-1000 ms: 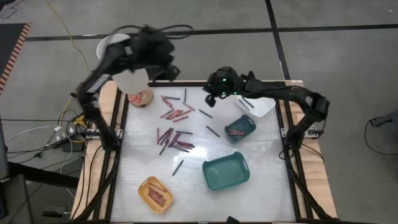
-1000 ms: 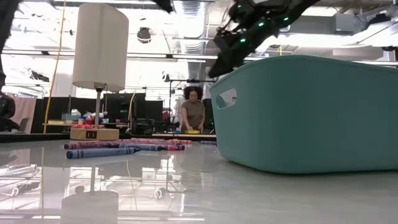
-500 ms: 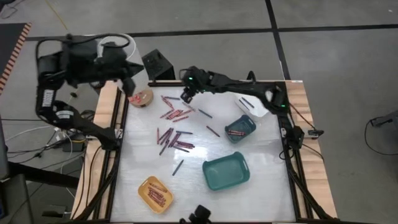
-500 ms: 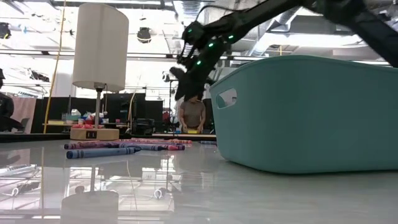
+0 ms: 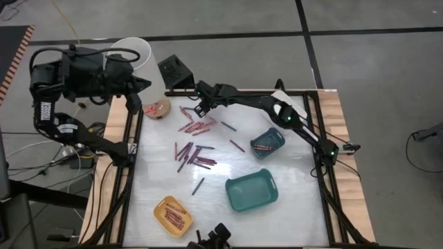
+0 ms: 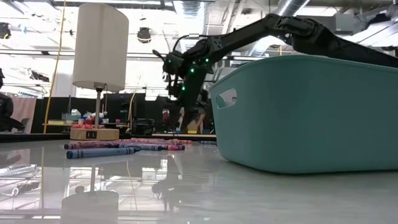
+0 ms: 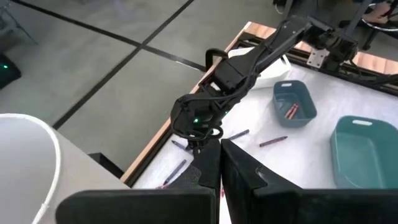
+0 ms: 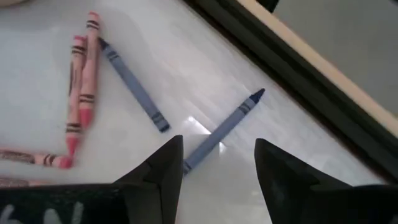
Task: Sort crayons
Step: Put the blue crayon into the white bin
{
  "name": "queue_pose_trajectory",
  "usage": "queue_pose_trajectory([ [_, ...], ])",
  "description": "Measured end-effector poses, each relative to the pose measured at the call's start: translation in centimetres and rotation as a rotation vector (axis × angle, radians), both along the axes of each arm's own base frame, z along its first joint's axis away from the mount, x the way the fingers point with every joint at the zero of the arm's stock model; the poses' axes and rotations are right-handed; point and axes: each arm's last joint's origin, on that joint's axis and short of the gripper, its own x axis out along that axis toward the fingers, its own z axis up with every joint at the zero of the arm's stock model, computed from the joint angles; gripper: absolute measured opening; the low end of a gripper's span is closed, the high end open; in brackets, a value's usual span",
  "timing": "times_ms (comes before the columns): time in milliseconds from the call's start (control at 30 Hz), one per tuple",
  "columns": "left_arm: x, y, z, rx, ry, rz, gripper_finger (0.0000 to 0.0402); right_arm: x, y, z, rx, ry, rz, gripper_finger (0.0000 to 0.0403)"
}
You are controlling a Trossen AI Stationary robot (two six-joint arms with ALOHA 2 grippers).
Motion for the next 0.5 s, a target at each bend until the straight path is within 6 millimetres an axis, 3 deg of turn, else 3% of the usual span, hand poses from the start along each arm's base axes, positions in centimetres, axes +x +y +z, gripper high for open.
queue_pose_trajectory([
  [100, 0.00, 0.00, -0.01, 0.006, 0.004, -0.003, 0.0000, -0.28, -0.41, -0.89, 0.027, 0.029, -0.024, 0.0191],
  [500, -0.07, 0.01, -0.01, 0.024, 0.016, -0.006, 0.0000, -0.35, -0.72, -0.56, 0.042, -0.006, -0.066, 0.0184],
])
